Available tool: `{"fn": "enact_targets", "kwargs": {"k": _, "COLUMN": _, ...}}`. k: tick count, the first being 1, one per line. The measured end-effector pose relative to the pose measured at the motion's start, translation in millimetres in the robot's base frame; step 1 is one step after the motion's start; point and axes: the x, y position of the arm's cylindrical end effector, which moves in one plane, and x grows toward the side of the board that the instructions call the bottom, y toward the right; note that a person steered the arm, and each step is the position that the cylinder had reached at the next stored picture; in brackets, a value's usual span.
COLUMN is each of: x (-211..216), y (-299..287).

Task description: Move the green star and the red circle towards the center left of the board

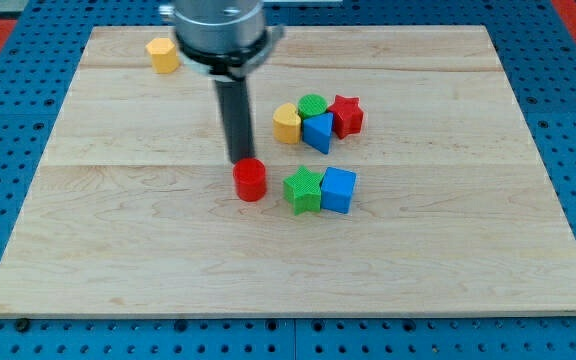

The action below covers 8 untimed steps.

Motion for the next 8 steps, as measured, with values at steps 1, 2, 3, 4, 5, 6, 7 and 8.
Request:
{"fn": "enact_targets", "kwargs": {"k": 1, "x": 6, "y": 55}}
{"fn": "enact_targets", "kwargs": {"k": 2, "x": 22, "y": 109}}
{"fn": "enact_targets", "kwargs": {"k": 3, "x": 53, "y": 178}}
{"fn": "enact_targets", "kwargs": {"k": 4, "x": 108, "y": 166}}
{"fn": "enact_targets", "kwargs": {"k": 5, "x": 92, "y": 101}}
{"fn": "enact_targets", "kwargs": {"k": 6, "x": 54, "y": 78}}
{"fn": "enact_targets", "kwargs": {"k": 7, "x": 50, "y": 20}}
{"fn": "enact_targets", "kwargs": {"k": 8, "x": 93, "y": 32}}
